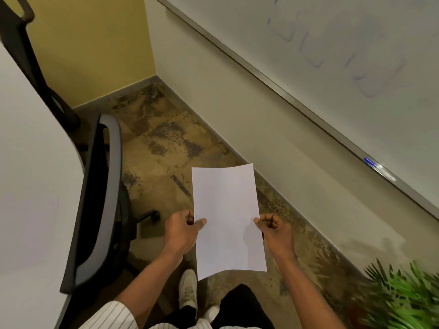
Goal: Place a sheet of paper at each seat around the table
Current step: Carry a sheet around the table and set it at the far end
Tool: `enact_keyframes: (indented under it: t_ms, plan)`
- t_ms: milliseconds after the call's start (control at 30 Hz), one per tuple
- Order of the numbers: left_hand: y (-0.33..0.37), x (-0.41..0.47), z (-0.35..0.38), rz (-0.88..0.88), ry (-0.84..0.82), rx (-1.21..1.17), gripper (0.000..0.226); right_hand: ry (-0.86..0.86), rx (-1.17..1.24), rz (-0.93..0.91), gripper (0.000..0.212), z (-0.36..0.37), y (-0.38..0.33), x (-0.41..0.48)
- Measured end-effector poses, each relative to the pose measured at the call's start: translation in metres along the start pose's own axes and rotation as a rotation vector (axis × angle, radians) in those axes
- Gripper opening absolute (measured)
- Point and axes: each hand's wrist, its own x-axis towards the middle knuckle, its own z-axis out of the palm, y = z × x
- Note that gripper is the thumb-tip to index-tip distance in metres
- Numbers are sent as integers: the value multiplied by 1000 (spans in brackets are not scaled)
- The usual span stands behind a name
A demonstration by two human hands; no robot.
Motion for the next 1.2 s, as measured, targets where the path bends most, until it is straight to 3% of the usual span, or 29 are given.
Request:
enact_keyframes:
  t_ms: [433, 700, 867, 1200]
  plan:
    - [64, 125, -1, -193, 281, -205, 10, -264, -165, -80, 9, 83, -93, 197]
    - [143, 199, 13, -294, 500, -256, 19, -516, -297, -217, 8, 127, -198, 329]
    - [185, 235, 6, -307, 590, -309, 14, -642, -353, -327, 7, 165, -261, 381]
    - [231, 320, -61, -310, 697, -343, 21, -757, -344, -340, 8, 274, -332, 448]
